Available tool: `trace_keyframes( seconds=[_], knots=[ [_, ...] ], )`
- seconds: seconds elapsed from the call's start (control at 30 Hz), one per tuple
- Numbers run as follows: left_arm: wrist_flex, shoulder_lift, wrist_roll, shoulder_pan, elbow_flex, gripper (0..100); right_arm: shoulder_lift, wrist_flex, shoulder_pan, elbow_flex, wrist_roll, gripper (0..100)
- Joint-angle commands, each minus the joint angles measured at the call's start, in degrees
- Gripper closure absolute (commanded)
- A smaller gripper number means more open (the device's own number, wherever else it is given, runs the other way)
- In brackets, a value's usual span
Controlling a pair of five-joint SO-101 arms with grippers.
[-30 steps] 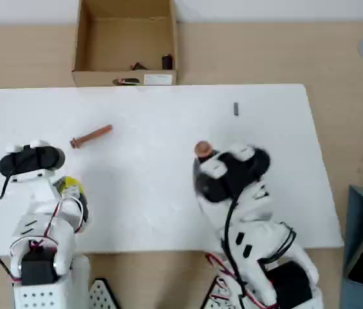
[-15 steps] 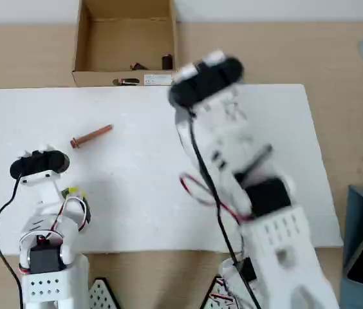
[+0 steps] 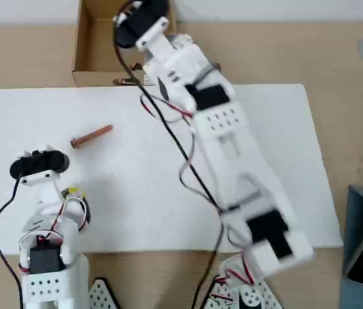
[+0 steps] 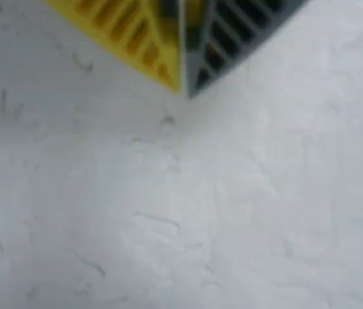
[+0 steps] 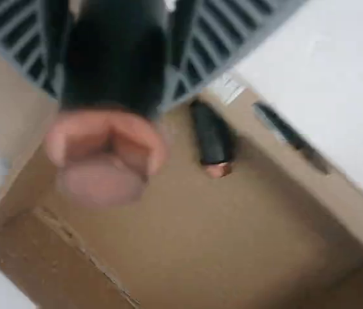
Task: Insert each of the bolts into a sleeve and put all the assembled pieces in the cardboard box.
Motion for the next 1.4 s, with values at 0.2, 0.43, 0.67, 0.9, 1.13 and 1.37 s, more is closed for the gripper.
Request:
trace_keyframes(
  seconds=[0.2, 0.43, 0.67, 0.9, 1.13, 1.37],
  knots=[
    [-1.05, -0.4, 0.09, -2.29, -0.35, 100, 26.86, -2.46, 0.84, -30.37, 14.95, 98.7],
    [-1.41, -0.4, 0.09, -2.55, -0.35, 100, 43.82, -1.41, 1.01, -48.75, 21.19, 95.5],
    [-1.41, -0.4, 0.09, -2.46, -0.35, 100, 53.05, 5.8, 1.01, -62.81, 21.54, 85.7],
    [-1.41, -0.4, 0.09, -2.46, -0.35, 100, 56.13, 13.36, 1.1, -72.75, 21.27, 85.8],
    [-1.41, -0.4, 0.09, -2.46, -0.35, 100, 56.22, 33.58, 1.1, -89.54, 21.27, 92.5],
    [-1.41, -0.4, 0.09, -2.46, -0.35, 100, 48.57, 50.55, 1.8, -91.3, 21.27, 98.9]
  ],
)
